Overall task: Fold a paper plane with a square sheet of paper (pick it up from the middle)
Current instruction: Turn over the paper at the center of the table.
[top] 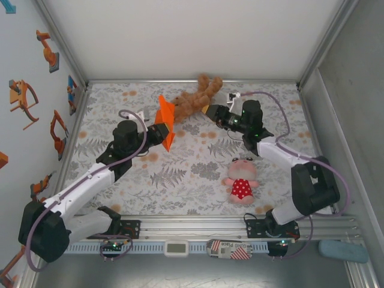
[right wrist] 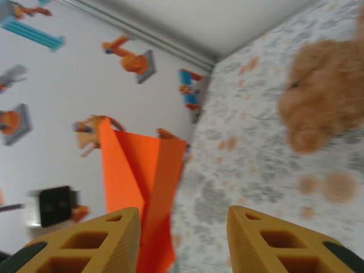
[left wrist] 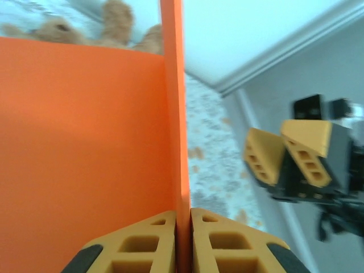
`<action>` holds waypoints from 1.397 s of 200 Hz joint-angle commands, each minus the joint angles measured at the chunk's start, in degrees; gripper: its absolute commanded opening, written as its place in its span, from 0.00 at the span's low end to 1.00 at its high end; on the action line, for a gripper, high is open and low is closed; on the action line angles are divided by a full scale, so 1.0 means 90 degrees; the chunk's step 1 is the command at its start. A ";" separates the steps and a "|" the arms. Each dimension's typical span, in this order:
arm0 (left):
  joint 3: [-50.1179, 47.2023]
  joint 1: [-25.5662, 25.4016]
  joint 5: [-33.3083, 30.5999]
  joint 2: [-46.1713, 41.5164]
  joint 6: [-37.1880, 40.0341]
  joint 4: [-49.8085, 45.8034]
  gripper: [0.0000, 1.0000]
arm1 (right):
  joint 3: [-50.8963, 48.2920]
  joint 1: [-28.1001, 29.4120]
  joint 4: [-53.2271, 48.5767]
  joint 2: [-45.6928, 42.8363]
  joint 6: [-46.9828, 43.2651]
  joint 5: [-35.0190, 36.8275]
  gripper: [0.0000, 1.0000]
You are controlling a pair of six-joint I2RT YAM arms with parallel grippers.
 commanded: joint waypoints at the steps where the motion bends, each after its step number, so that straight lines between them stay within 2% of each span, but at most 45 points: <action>1: 0.0687 -0.0309 -0.1541 0.0069 0.1074 -0.2575 0.15 | 0.0245 -0.0002 -0.2402 -0.0641 -0.1958 0.1219 0.44; 32: 0.1625 -0.0931 -0.3200 0.0881 0.1536 -0.4130 0.16 | 0.0323 -0.0034 -0.3685 -0.1102 -0.2985 0.2401 0.44; 67: 0.2821 -0.1532 -0.5283 0.2335 0.1508 -0.5622 0.16 | 0.0052 -0.0150 -0.3870 -0.1418 -0.2987 0.3026 0.43; 94: 0.3699 -0.1918 -0.6385 0.3633 0.1318 -0.6626 0.15 | -0.0101 -0.0247 -0.3880 -0.1495 -0.2865 0.3291 0.40; 125: 0.4595 -0.2284 -0.7094 0.5128 0.1194 -0.7407 0.14 | -0.0305 -0.0446 -0.3879 -0.1590 -0.2699 0.3457 0.39; 147: 0.5012 -0.2398 -0.7113 0.5858 0.1176 -0.7531 0.14 | -0.0439 -0.0651 -0.3904 -0.1651 -0.2567 0.3464 0.38; 177: 0.5277 -0.2474 -0.6799 0.6454 0.1291 -0.7286 0.14 | -0.0611 -0.0950 -0.4013 -0.1777 -0.2399 0.3581 0.37; 226: 0.5306 -0.2553 -0.6022 0.6994 0.1617 -0.6656 0.16 | -0.0733 -0.1246 -0.4055 -0.1749 -0.2299 0.3433 0.37; 279: 0.5450 -0.2557 -0.5555 0.7282 0.1863 -0.6453 0.20 | -0.0719 -0.1284 -0.3999 -0.1540 -0.2217 0.3247 0.36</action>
